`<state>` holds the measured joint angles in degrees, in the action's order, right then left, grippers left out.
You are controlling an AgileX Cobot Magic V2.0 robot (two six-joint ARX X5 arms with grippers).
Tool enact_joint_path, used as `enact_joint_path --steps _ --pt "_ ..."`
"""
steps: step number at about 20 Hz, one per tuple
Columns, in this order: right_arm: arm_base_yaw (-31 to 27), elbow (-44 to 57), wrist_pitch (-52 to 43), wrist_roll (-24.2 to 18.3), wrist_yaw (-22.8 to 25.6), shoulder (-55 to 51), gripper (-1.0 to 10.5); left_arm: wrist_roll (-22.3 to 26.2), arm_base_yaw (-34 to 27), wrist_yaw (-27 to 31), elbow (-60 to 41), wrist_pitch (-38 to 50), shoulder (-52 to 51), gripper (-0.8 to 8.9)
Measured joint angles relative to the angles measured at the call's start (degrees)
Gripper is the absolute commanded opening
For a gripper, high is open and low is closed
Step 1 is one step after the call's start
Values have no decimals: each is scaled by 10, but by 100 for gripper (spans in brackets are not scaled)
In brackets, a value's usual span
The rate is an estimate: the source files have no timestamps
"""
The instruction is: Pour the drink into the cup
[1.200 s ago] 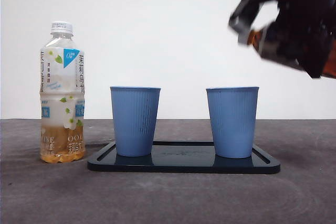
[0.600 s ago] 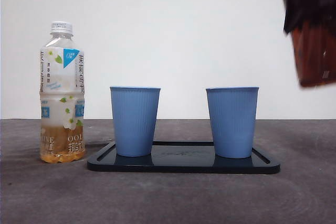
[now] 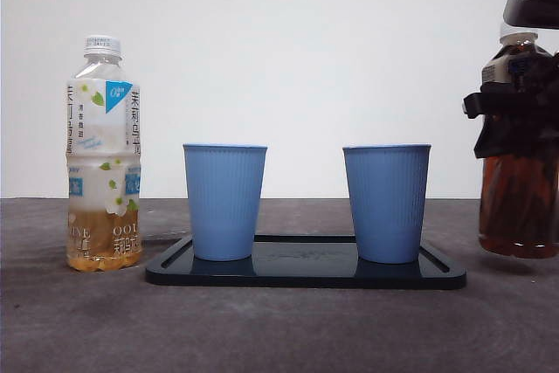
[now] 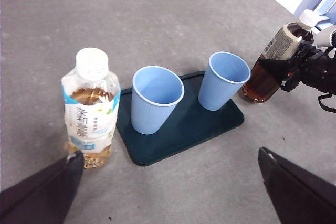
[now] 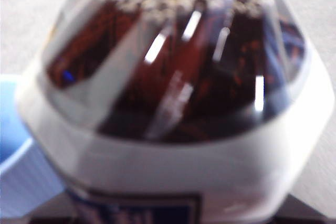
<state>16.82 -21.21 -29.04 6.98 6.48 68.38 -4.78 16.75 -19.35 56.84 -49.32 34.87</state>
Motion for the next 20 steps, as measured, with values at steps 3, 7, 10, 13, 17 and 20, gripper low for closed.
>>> enact_joint_path --steps 3,7,10,13,17,20 --pt "-5 0 -25 8 -5 34 188 0 0 0 0 0 0 530" --pt "-5 0 -29 8 -5 44 190 0 0 0 0 0 0 530" --pt "-5 0 -29 8 -5 44 315 0 0 0 0 0 0 530" --pt "-5 -3 -45 8 -5 37 453 0 0 0 0 0 0 530" --pt "-5 -15 16 8 -5 -27 480 0 0 1 0 0 1 530" --pt "1 -37 118 8 -15 -94 493 7 0 31 -1 8 14 530"
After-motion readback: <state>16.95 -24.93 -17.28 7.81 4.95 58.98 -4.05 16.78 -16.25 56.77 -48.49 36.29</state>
